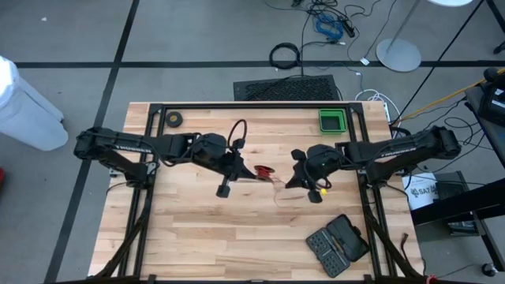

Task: Coil cords
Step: Coil the red wire into the spool

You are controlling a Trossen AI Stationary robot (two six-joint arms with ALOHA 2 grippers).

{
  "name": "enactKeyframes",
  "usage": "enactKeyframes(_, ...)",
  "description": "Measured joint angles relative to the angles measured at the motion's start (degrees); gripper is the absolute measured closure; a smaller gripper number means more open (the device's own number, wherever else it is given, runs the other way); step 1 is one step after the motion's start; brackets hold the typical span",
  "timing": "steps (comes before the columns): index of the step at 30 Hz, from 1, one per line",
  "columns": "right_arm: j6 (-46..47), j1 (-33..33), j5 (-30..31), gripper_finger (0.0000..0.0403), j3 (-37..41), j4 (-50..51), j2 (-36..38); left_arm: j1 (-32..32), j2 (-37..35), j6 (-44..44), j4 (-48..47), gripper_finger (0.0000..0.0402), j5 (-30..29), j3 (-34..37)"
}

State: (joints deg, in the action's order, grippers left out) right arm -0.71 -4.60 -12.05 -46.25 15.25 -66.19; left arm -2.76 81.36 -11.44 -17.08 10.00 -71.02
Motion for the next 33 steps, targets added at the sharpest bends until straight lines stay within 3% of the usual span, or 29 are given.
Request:
enactKeyframes(5, 1.8, -0.1, 0.0, 0.0403, -2.3, 6.8, 0.0, 0.1, 0.0, -0.9, -2.1, 0.0400, -0.1, 0.0)
enactKeyframes(13, 1.9, -3.5, 0.5, 0.0403, -5.2, 7.8, 0.0, 0.2, 0.0, -0.9, -7.2, 0.0400, -4.0, 0.1)
enactKeyframes(22, 1.5, -9.6, 10.6, 0.0403, -12.1, 13.6, 0.0, 0.2, 0.0, 0.5, -10.5, 0.0400, -4.0, 0.1)
enactKeyframes(33, -4.5, -17.2, 23.3, 0.0403, -18.1, 10.8, 0.0, 0.0, 0.5, 1.3, -9.4, 0.0400, -1.1, 0.3)
